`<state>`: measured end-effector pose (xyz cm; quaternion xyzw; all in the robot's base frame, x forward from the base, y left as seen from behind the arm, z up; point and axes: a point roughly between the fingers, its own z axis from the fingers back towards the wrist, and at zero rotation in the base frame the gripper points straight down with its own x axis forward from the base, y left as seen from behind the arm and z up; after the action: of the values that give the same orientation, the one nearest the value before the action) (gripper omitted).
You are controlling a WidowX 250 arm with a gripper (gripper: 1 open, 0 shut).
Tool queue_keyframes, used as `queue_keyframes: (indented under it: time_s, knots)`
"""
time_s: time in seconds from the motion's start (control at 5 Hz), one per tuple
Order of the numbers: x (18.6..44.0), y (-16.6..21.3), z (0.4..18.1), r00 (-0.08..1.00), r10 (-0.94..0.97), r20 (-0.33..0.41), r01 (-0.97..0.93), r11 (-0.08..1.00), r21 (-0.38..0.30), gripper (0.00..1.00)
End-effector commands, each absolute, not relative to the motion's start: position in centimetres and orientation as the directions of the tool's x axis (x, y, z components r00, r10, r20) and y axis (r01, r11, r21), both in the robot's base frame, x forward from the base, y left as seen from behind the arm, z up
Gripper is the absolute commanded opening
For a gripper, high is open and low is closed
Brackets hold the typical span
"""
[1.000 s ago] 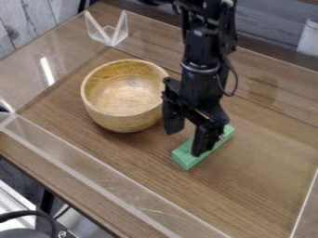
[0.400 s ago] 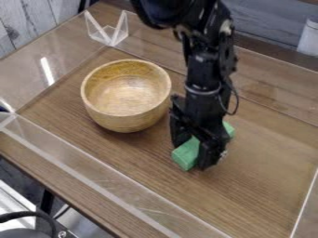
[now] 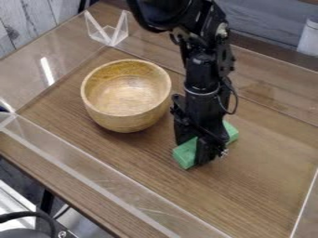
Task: Put the green block in the brown bowl
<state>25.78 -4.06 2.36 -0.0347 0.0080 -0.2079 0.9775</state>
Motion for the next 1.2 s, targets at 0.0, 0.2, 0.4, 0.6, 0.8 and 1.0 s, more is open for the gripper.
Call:
queue_keyframes:
  time_s: [0.0,0.2,0.4,0.6,0.8,1.0]
  knots:
    - [26.0,-4.1,3.2,0.909,-0.414,0.045,0.417,0.906,-0.077,0.0]
    - [25.9,-4.3,3.7,0.909,-0.414,0.058,0.417,0.905,-0.086,1.0]
    - [26.0,-4.3,3.8,0.91,-0.411,0.061,0.415,0.905,-0.093,0.0]
    - [26.3,-4.2,3.9,0.913,-0.403,0.067,0.408,0.908,-0.096,0.0]
    - [26.6,-4.2,4.0,0.916,-0.395,0.072,0.4,0.911,-0.101,0.0]
    - [27.0,-4.1,4.1,0.92,-0.385,0.075,0.391,0.914,-0.104,0.0]
